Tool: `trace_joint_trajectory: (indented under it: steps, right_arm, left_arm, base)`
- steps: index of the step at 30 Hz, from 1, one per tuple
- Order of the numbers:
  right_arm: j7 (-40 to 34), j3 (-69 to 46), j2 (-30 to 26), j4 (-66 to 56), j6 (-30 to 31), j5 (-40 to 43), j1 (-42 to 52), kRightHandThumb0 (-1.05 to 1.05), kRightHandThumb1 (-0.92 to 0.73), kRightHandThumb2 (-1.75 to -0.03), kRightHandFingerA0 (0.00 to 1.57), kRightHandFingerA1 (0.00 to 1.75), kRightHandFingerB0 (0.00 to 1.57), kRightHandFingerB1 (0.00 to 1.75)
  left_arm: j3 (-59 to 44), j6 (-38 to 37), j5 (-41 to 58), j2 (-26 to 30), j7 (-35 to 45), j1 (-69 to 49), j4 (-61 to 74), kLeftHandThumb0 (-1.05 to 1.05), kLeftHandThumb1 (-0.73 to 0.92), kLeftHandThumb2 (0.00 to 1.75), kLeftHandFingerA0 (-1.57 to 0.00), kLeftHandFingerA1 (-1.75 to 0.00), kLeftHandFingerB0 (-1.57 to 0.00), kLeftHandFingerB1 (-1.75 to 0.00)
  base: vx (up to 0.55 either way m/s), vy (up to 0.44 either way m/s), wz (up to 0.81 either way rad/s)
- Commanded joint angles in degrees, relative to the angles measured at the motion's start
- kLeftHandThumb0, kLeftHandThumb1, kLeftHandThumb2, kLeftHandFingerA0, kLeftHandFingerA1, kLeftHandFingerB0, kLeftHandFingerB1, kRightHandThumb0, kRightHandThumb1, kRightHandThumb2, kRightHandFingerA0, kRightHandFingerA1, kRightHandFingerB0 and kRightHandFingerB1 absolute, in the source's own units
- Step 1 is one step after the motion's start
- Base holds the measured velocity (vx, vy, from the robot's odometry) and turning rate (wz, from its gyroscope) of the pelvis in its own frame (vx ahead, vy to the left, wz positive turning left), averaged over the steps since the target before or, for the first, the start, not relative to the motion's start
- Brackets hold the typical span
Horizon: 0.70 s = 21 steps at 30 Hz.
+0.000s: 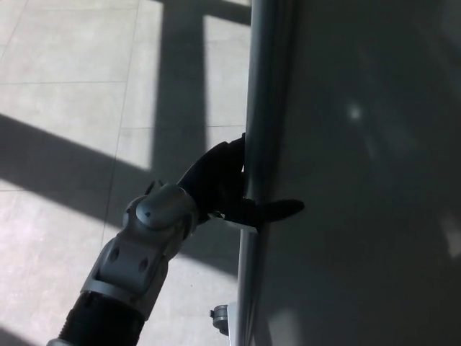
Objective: A white board is being place on the right hand side and parallel to the robot and the robot uses its left hand to grab on the leftside of the whiteboard and drag the whiteboard from the right hand side to the left hand side
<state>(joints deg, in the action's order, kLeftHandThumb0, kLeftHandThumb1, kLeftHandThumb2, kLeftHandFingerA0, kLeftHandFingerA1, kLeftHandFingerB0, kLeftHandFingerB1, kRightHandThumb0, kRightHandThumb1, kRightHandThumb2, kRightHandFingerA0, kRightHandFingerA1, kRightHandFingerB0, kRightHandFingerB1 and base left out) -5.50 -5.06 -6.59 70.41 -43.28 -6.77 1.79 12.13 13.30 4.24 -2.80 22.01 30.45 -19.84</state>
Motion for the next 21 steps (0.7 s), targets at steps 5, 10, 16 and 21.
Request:
trace_joint_trajectory:
  steps: [5, 10, 16, 21]
  right_arm:
    - [0.94, -0.39, -0.42, 0.23, -0.28, 0.9, 0.06, -0.57, -0.92, -0.66, 0.58, 0.89, 0.12, 0.79]
    - [1.03, -0.2, -0.11, 0.35, -0.36, 0.73, -0.24, -0.53, -0.9, -0.67, 0.61, 0.9, 0.14, 0.8]
    - [2.15, -0.34, -0.01, 0.52, -0.43, 1.11, -0.39, -0.57, -0.89, -0.66, 0.64, 0.91, 0.23, 0.85]
    - [1.66, -0.17, -0.02, 0.35, -0.25, 0.81, -0.28, -0.56, -0.88, -0.66, 0.69, 0.91, 0.25, 0.83]
  left_arm:
    - [-2.27, -8.41, -4.5, -2.77, -10.67, -3.85, -0.92, -0.15, 0.78, 0.64, -1.1, -0.74, -0.86, -0.55]
    - [-2.92, -12.25, -5.53, -0.89, -11.37, -3.7, -2.43, -0.18, 0.77, 0.63, -1.1, -0.78, -0.86, -0.56]
    - [-4.74, -11.5, -4.77, 1.84, -10.06, -4.11, -1.99, -0.18, 0.75, 0.63, -1.1, -0.79, -0.84, -0.54]
    - [-6.64, -12.25, -3.39, 3.58, -8.26, -4.43, -2.08, -0.17, 0.75, 0.63, -1.09, -0.79, -0.85, -0.54]
  base:
    - [0.0, 0.0, 0.0]
    - [0.0, 0.0, 0.0]
    - [0.0, 0.0, 0.0]
    - [0.0, 0.0, 0.0]
